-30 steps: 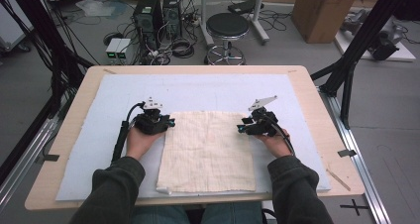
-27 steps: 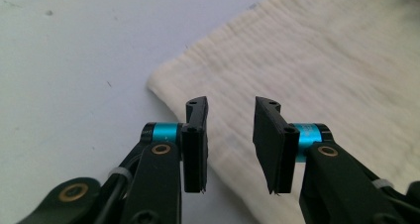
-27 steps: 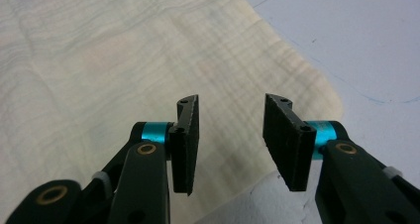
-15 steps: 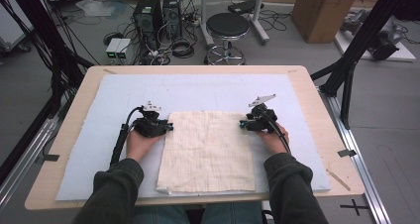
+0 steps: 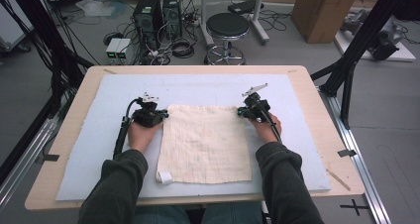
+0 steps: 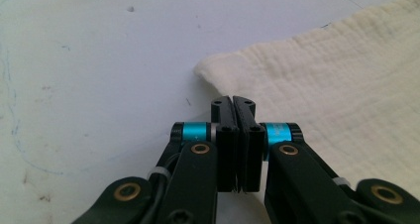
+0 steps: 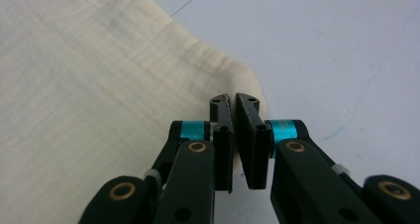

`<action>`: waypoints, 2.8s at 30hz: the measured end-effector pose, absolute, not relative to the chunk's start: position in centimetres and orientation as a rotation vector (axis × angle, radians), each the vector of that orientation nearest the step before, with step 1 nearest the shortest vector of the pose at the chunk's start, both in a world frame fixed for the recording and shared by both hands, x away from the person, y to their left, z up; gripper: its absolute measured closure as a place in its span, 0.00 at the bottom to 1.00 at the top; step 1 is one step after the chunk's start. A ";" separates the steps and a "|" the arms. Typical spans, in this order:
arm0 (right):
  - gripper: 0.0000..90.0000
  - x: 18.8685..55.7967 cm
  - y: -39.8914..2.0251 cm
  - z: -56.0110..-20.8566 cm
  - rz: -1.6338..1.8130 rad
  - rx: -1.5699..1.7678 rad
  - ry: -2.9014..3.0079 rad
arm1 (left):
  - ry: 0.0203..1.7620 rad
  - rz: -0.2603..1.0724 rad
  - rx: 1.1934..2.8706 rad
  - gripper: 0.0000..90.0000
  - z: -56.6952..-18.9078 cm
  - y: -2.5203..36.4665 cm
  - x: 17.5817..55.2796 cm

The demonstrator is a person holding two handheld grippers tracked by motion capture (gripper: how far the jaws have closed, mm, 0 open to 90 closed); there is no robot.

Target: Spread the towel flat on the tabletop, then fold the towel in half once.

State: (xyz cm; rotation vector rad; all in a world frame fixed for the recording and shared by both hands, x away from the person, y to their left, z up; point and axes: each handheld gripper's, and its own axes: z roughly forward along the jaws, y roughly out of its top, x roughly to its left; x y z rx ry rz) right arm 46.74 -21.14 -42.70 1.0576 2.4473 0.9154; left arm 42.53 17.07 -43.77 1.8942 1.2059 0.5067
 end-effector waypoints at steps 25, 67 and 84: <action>0.52 43.6 -22.3 -39.7 1.173 1.046 2.509 | 0.981 0.371 1.897 0.64 -40.8 18.8 38.7; 0.42 45.9 -22.6 -39.7 1.201 1.087 2.463 | 1.081 0.337 1.887 0.58 -39.6 18.3 42.8; 0.51 48.5 -22.9 -41.7 1.112 1.239 2.417 | 1.249 0.394 1.875 0.60 -42.7 17.3 45.6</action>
